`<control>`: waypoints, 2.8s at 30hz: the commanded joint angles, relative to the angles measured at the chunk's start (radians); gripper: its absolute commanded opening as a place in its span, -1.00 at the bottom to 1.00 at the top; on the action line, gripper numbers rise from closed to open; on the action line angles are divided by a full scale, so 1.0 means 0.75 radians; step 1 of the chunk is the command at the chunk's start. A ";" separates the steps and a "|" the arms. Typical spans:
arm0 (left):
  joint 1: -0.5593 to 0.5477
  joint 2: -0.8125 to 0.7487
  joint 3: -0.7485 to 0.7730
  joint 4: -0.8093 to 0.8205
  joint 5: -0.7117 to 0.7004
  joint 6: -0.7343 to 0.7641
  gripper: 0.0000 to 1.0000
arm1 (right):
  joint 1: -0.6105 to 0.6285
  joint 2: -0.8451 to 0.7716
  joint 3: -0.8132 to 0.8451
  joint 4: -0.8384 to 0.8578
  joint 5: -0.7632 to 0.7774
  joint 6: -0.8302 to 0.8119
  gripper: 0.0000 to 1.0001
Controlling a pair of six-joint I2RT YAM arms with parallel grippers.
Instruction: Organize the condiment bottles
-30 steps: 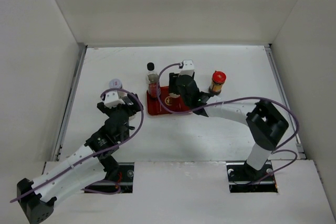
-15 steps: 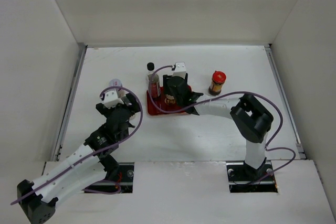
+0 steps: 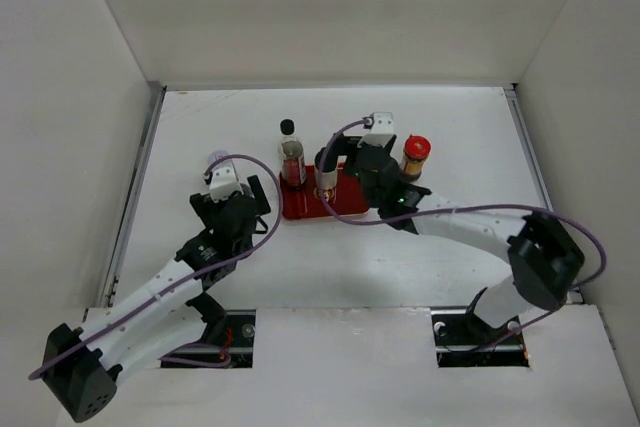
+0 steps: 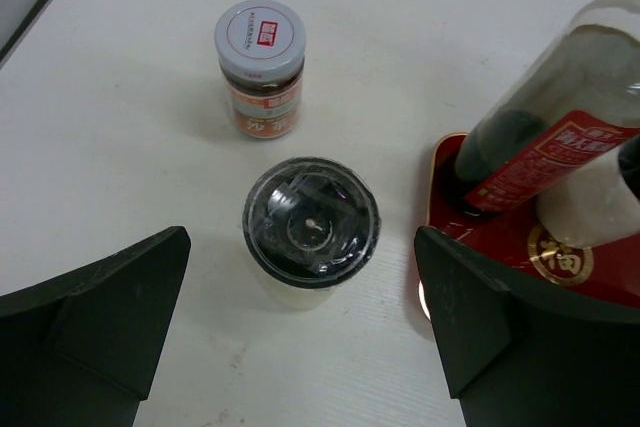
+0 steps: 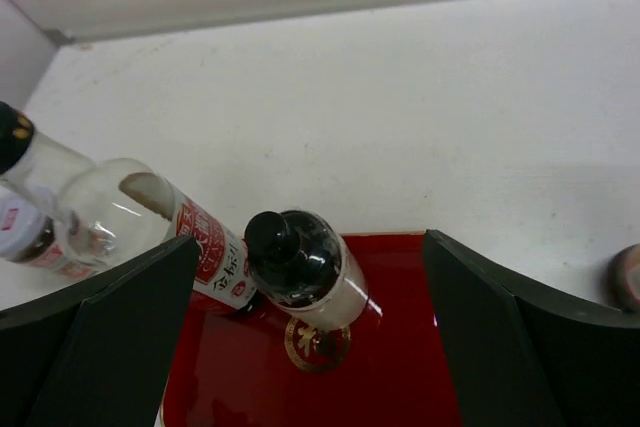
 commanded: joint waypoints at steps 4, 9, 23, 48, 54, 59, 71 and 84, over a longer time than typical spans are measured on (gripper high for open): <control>0.035 0.155 0.061 0.110 0.017 -0.022 0.96 | -0.006 -0.332 -0.271 0.053 0.026 0.006 1.00; 0.064 0.294 0.089 0.189 -0.014 -0.001 0.94 | -0.007 -0.476 -0.439 0.126 -0.015 -0.004 1.00; 0.152 0.477 0.093 0.398 -0.004 0.029 0.41 | -0.092 -0.601 -0.589 0.198 -0.068 0.021 1.00; -0.482 0.756 0.594 0.619 0.058 0.142 -0.33 | -0.362 -0.811 -0.771 0.249 -0.050 0.211 -0.08; -0.380 1.047 0.772 0.791 0.205 0.169 -0.37 | -0.422 -0.934 -0.816 0.202 0.013 0.256 -0.34; -0.323 1.253 0.907 0.887 0.274 0.217 -0.38 | -0.436 -0.946 -0.824 0.200 -0.023 0.274 -0.25; -0.239 1.485 1.014 0.971 0.277 0.291 -0.35 | -0.438 -0.940 -0.826 0.216 -0.066 0.274 -0.23; -0.233 1.595 0.985 1.102 0.209 0.375 0.02 | -0.438 -0.920 -0.816 0.208 -0.064 0.276 -0.12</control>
